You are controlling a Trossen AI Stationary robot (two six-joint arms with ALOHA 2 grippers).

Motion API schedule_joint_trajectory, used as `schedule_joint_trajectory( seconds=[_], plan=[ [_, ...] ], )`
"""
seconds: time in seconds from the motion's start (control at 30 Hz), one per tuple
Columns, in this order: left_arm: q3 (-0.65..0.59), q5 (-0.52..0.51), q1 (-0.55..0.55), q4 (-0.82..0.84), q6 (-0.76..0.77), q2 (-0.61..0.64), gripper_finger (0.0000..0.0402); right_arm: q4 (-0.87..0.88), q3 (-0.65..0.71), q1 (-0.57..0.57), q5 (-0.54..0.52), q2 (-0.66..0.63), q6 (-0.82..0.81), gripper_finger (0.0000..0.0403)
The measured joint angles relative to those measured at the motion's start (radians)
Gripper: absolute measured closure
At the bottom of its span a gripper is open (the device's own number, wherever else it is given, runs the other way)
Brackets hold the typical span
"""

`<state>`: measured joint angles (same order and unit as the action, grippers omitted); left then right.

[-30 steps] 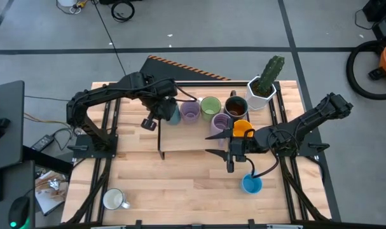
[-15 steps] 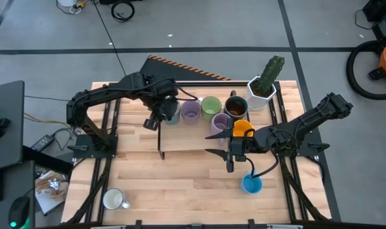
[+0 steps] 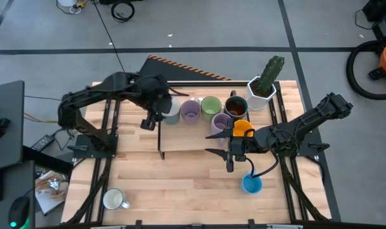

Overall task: Place coffee mugs
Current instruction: Put the white-blue patterned mug on the shelf

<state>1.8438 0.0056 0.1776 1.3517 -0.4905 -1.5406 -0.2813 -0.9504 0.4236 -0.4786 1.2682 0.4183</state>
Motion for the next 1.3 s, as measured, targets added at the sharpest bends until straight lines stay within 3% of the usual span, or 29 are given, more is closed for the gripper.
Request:
schedule_joint_trajectory(
  seconds=[0.3,0.43,0.53,0.73,0.93,1.13,1.3],
  plan=[
    [0.246,-0.032,-0.111,0.082,0.323,0.027,0.0214,0.083,0.0,0.0,-0.053,0.0,-0.025,0.021],
    [0.24,-0.037,-0.183,0.2,0.471,0.043,0.0214,0.114,0.0,0.002,-0.055,0.0,-0.049,0.021],
    [0.145,-0.034,-0.292,0.207,0.591,0.062,0.0216,0.128,0.0,0.011,-0.06,0.0,-0.05,0.021],
    [-0.174,-0.064,-0.587,0.133,0.864,0.116,0.0235,0.133,0.0,0.044,-0.076,0.0,-0.06,0.021],
    [-0.445,-0.023,-0.845,-0.079,1.205,0.115,0.0247,0.159,0.0,0.066,-0.075,0.0,-0.103,0.021],
    [-0.565,-0.05,-1.018,-0.279,1.506,0.114,0.0257,0.178,0.0,0.065,-0.072,0.003,-0.132,0.021],
    [-0.575,-0.066,-1.093,-0.313,1.752,0.109,0.026,0.181,0.0,0.062,-0.049,0.006,-0.134,0.021]
  ],
)
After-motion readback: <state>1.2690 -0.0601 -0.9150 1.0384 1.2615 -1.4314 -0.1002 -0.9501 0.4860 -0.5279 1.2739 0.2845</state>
